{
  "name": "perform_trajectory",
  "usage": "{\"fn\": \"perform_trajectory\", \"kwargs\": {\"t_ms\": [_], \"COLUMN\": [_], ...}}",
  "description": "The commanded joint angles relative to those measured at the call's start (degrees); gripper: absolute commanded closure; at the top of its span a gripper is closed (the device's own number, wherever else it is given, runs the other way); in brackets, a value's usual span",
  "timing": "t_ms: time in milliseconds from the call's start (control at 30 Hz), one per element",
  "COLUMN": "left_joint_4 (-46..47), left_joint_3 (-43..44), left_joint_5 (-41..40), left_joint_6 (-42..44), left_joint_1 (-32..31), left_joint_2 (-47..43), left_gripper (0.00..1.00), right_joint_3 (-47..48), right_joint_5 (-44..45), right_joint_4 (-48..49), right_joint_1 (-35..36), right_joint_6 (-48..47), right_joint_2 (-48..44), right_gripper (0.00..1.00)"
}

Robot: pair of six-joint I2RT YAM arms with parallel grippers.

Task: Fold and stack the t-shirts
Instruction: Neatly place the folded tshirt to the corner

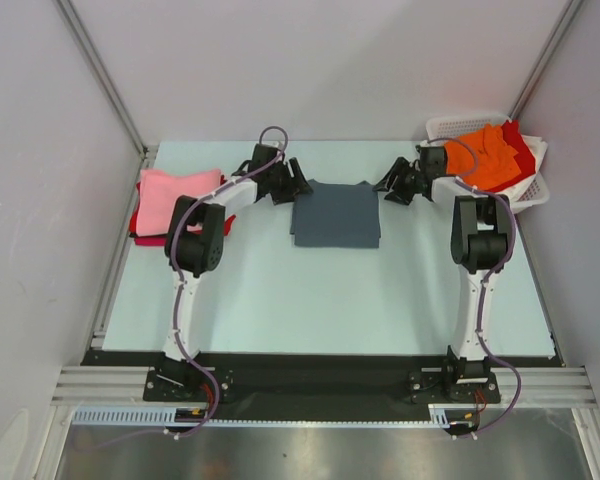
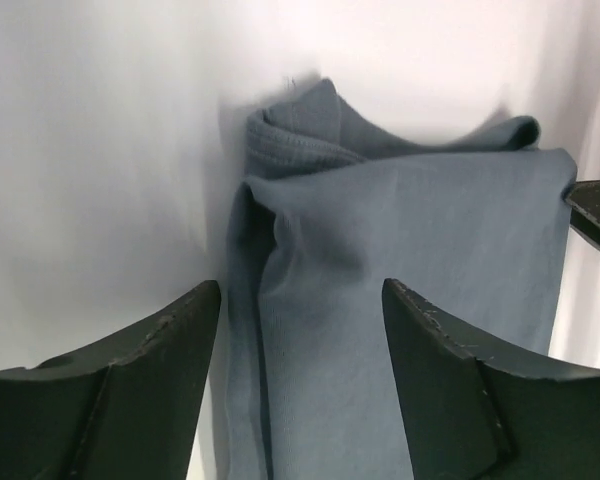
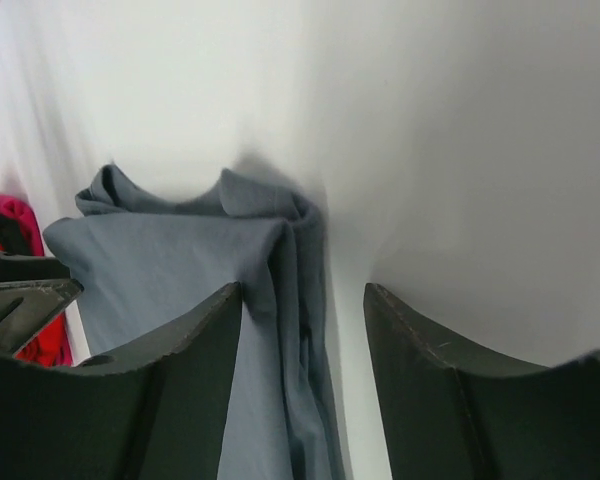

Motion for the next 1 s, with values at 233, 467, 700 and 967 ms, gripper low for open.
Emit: {"fn": "perform_trajectory", "kwargs": {"t_ms": [233, 467, 700, 967], "left_joint_4": [-2.11, -2.55, 1.14, 6.83], "left_joint_3": [8.81, 14.34, 17.95, 4.27], "left_joint_5": [-3.83, -5.67, -5.58, -8.04], "left_joint_6": [-1.87, -5.02, -8.81, -3.99], "left_joint_1": [-0.24, -0.24, -0.33, -0.24], "left_joint_2": [6.69, 11.35, 12.94, -2.51], "left_gripper": [0.38, 0.53, 0.96, 1.00], "right_joint_3": [9.06, 16.18, 16.64, 5.57], "right_joint_5": [1.83, 6.41, 6.93, 2.64], "right_joint_4": [-5.87, -11.85, -8.79, 0.97], "right_joint_1": [2.42, 4.61, 5.58, 7.07], "right_joint_6": [-2.83, -3.36, -0.55, 0.24], "right_joint_2": [8.25, 12.73, 11.51, -3.51], "right_gripper": [0.51, 0.67, 1.00, 1.00]}}
